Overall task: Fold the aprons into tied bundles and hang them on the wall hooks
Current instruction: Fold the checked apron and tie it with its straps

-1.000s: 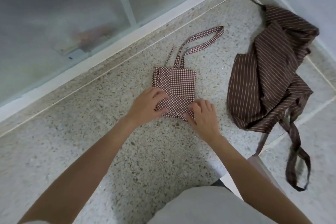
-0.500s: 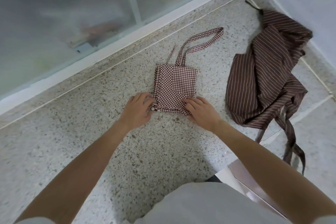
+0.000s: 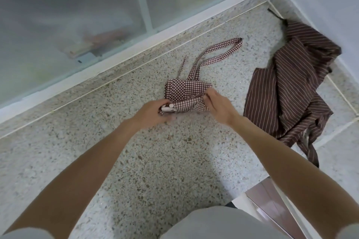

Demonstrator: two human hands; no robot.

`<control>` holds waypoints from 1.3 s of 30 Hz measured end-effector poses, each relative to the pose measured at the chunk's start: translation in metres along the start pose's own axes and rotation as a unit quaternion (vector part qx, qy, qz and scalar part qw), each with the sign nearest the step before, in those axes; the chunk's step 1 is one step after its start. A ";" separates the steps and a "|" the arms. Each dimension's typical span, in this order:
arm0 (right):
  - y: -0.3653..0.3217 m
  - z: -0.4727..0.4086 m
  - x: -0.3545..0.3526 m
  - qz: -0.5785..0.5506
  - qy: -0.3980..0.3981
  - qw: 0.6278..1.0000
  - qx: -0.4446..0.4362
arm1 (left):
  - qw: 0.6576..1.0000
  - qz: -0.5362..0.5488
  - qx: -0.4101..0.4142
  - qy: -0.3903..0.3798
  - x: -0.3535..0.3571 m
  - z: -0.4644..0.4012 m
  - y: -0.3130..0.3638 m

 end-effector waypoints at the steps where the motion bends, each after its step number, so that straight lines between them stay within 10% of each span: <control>1: 0.002 -0.008 -0.001 -0.008 0.025 0.999 0.027 | 0.997 0.049 -0.024 0.046 -0.001 -0.005 0.004; 11: 0.018 -0.049 0.003 0.103 0.087 0.969 0.207 | 0.964 0.067 -0.139 0.217 -0.010 -0.048 0.006; 21: 0.032 -0.046 0.000 0.088 0.097 0.983 0.125 | 0.940 0.228 -0.169 0.190 -0.030 -0.026 -0.005; 29: 0.032 -0.026 0.006 -0.043 0.109 0.977 0.179 | 0.759 0.609 -0.152 0.172 -0.027 0.015 -0.011; 31: 0.031 -0.021 0.005 -0.078 0.117 0.972 0.188 | 0.800 0.549 -0.162 0.177 -0.025 0.017 -0.011; 34: 0.032 -0.016 0.000 -0.122 0.131 0.963 0.200 | 0.954 0.181 -0.137 0.194 -0.031 0.016 -0.012; 39: 0.036 -0.017 -0.007 -0.091 0.123 0.970 0.191 | 0.946 -0.196 -0.026 0.256 -0.037 0.014 -0.012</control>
Point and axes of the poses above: each hand's wrist, its own z-axis away from the middle knuckle, its own x-axis out of the palm, y = z × x, the point moved 2 cm from there along -z, towards the middle knuckle, and after that the axes turned 4 degrees about z, right-handed, at the moved point
